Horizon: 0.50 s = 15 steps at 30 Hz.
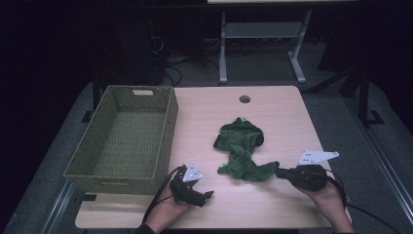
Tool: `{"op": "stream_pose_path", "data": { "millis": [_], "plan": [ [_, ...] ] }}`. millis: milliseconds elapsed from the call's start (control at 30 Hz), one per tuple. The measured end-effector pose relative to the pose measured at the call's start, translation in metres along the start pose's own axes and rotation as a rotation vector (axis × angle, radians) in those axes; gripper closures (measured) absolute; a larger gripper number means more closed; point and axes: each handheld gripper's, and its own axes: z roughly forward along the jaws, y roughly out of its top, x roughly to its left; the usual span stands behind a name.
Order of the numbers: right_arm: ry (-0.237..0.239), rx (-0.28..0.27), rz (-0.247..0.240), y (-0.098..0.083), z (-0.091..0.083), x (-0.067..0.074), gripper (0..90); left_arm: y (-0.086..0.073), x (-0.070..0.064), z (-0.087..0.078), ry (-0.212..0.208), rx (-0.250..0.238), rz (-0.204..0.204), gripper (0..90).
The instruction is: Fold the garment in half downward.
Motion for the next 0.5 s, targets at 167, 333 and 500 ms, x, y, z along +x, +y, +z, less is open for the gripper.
{"op": "stream_pose_path", "data": {
  "millis": [167, 333, 500],
  "plan": [
    [0.036, -0.033, -0.036, 0.015, 0.006, 0.005, 87.3, 0.0, 0.0, 0.0, 0.0, 0.0, 0.001, 12.2],
    [0.055, -0.039, -0.071, 0.026, 0.012, 0.009, 87.2, 0.0, 0.0, 0.0, 0.0, -0.003, -0.003, 12.2],
    [0.081, -0.049, -0.112, 0.042, 0.018, 0.011, 87.2, 0.0, 0.0, 0.0, 0.001, 0.001, 0.003, 12.2]
  ]
}}
